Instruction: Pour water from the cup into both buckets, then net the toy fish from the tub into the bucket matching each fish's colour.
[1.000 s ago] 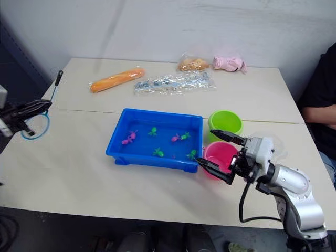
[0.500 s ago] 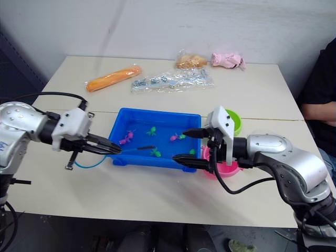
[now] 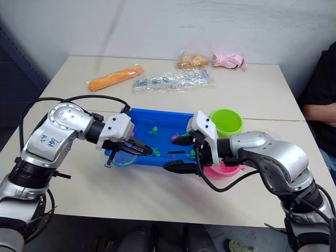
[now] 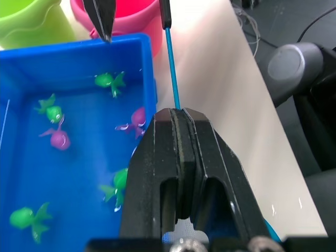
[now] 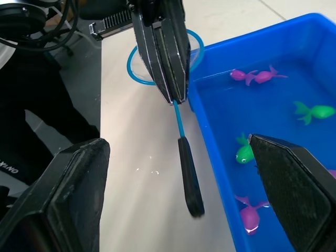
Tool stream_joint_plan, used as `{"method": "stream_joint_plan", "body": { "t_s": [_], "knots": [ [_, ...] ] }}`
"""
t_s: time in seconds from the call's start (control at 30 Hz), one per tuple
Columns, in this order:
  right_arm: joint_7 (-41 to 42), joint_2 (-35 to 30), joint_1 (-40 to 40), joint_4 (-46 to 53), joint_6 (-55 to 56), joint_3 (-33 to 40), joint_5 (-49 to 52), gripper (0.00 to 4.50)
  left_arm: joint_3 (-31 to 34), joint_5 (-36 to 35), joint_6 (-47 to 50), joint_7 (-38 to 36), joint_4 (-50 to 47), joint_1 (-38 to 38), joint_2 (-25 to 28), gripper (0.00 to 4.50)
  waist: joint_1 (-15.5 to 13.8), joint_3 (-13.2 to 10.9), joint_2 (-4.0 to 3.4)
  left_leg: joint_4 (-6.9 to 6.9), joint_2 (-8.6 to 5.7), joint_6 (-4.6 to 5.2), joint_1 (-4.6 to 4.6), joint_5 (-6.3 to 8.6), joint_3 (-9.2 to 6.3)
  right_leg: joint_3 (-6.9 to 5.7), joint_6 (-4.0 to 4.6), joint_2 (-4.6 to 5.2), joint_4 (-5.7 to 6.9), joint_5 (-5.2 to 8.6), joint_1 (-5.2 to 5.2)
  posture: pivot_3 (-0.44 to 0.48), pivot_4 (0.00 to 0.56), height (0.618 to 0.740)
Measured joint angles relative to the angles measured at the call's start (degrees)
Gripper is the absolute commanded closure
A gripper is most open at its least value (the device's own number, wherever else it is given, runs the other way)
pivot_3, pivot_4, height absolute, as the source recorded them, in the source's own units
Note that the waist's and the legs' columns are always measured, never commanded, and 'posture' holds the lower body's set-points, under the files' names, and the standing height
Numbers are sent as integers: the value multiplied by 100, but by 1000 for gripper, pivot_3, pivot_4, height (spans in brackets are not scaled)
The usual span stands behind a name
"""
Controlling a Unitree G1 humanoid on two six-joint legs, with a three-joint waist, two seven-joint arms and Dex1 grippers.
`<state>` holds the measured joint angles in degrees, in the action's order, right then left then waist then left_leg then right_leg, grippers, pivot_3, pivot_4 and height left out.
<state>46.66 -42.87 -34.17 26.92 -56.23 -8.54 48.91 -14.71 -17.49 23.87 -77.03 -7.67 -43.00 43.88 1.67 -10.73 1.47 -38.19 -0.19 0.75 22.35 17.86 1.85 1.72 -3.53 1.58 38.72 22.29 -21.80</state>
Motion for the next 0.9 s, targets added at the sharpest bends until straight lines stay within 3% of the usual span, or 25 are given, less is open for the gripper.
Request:
{"method": "stream_joint_plan", "body": {
  "t_s": [0.23,0.27,0.33,0.37,0.43,0.57,0.73,0.9],
  "knots": [
    [-24,52,15,1,-11,16,0,0,1,66,62,0,34,-111,-52,4449,0,0,0,0,0,-3,0,-2,-1,-1,0,0,1,0,1,0,150,740],
    [-33,58,15,1,-11,16,0,249,1,69,72,4,34,-111,-71,4487,-2,0,0,-1,0,-3,0,-2,-2,-1,0,0,1,0,1,0,150,740],
    [-73,76,15,1,-14,16,0,827,1,69,111,17,34,-111,-101,4500,0,0,0,-2,0,-3,0,-3,-1,-1,0,1,1,0,1,0,150,740],
    [-88,77,15,1,-14,17,0,1498,1,71,118,17,34,-111,-101,4500,1,0,0,-2,0,-3,0,-3,-1,-1,0,1,1,0,1,0,150,740],
    [-124,104,17,1,-14,34,0,2287,1,79,127,20,33,-111,-101,4500,1,0,0,-2,0,-4,0,-3,-2,-1,0,0,1,0,1,0,150,740],
    [-180,148,29,1,-13,44,-1,4384,1,83,150,18,22,-110,-101,4500,0,0,0,-2,0,-4,0,-3,-1,-1,0,0,2,0,1,0,150,740],
    [-202,160,78,0,-12,97,-16,4452,2,76,200,58,-20,-110,-110,4500,-2,0,0,-1,0,-4,0,-3,-2,-1,0,1,2,0,1,0,150,740],
    [-184,160,146,18,-4,108,-45,4500,317,-370,519,83,-86,-48,-242,2875,0,0,0,-2,0,-4,0,-3,-3,-2,0,0,5,0,1,0,150,740]
  ]
}}
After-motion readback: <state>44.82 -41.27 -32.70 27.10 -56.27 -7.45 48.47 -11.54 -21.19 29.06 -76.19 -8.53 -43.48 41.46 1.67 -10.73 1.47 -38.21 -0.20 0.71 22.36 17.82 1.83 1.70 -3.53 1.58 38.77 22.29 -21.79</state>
